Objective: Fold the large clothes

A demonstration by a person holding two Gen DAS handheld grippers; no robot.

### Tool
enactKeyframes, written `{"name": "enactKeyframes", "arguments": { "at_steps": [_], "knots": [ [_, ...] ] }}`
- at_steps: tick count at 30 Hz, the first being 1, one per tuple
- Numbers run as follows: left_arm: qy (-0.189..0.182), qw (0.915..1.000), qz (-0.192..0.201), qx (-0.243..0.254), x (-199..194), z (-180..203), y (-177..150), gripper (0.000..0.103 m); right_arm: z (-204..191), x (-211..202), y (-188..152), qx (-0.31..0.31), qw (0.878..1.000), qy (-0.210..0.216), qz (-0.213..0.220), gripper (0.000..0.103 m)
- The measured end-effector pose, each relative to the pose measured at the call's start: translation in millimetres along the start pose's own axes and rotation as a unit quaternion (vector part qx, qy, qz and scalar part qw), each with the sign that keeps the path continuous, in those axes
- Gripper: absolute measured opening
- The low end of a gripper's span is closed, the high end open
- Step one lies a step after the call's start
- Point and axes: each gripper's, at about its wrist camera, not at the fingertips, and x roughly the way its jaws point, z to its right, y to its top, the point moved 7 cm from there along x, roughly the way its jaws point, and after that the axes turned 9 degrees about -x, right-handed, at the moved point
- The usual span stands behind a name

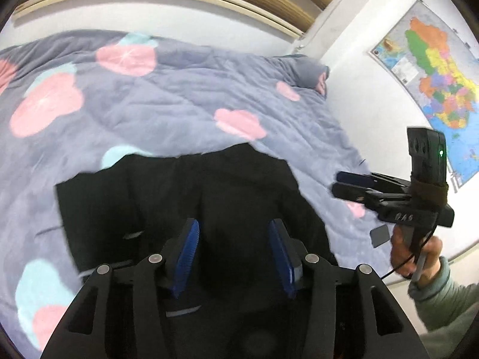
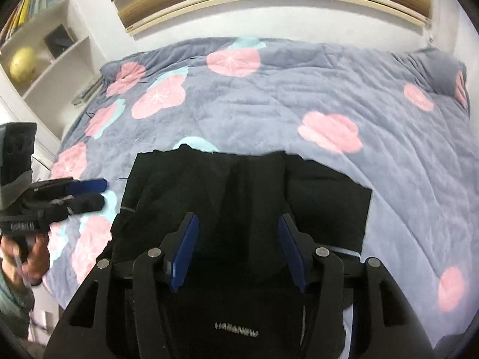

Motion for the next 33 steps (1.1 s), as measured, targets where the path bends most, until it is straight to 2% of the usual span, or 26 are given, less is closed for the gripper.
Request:
{"name": "enactKeyframes", "arguments": {
  "at_steps": [2, 3, 6, 8, 10, 11, 13, 18, 22, 24, 27, 30, 31, 33],
  "knots": [
    [0.003, 0.9999, -0.015, -0.008, 18.7, -0.6, 1.9, 0.051, -7.4, 19.5, 1.1, 0.002, 1.0, 0.008, -0.01, 0.059],
    [0.003, 0.9997, -0.022, -0.012, 26.3, 0.2, 0.6, 0.051, -11.1, 36.0, -2.3, 0.007, 1.0, 0.012, -0.028, 0.059],
    [0.021, 0.9965, -0.077, -0.023, 67.6, -13.5, -24.6, 0.051, -19.4, 81.2, -27.9, 0.019, 0.996, 0.023, -0.08, 0.057],
    [0.044, 0.991, -0.123, -0.028, 93.7, -27.6, -47.0, 0.051, -19.6, 106.5, -52.6, 0.024, 0.993, 0.024, -0.112, 0.057],
    [0.072, 0.9809, -0.174, -0.049, 121.1, -50.8, -79.0, 0.051, -22.9, 136.3, -87.2, 0.038, 0.987, 0.031, -0.151, 0.057],
    [0.073, 0.9785, -0.183, -0.06, 127.7, -56.9, -87.7, 0.051, -20.7, 146.9, -101.5, 0.045, 0.985, 0.035, -0.16, 0.057],
    [0.054, 0.9773, -0.181, -0.095, 140.7, -69.6, -104.8, 0.051, -19.0, 158.0, -114.2, 0.05, 0.987, 0.029, -0.153, 0.057],
    [0.027, 0.9788, -0.153, -0.133, 137.7, -75.8, -102.3, 0.051, -11.5, 157.1, -109.0, 0.074, 0.984, 0.038, -0.161, 0.057],
    [0.004, 0.9847, -0.121, -0.125, 105.9, -65.2, -97.0, 0.051, -12.4, 111.5, -98.0, 0.068, 0.988, 0.049, -0.128, 0.057],
    [-0.024, 0.987, -0.105, -0.119, 83.5, -55.3, -96.9, 0.051, -11.1, 93.4, -101.6, 0.061, 0.991, 0.042, -0.111, 0.057],
    [-0.049, 0.9849, -0.105, -0.129, 74.0, -52.8, -104.7, 0.052, -13.5, 95.5, -117.3, 0.051, 0.991, 0.02, -0.125, 0.057],
    [0.009, 0.9776, -0.148, -0.149, 106.0, -76.7, -125.4, 0.051, -17.7, 129.4, -137.4, 0.064, 0.983, 0.026, -0.167, 0.05],
    [0.018, 0.973, -0.163, -0.162, 118.9, -87.3, -134.1, 0.051, -18.0, 141.2, -137.4, 0.068, 0.981, 0.021, -0.18, 0.05],
    [0.01, 0.9653, -0.175, -0.194, 133.8, -96.8, -142.2, 0.049, -17.6, 152.2, -138.9, 0.072, 0.979, 0.01, -0.192, 0.05]
  ]
}}
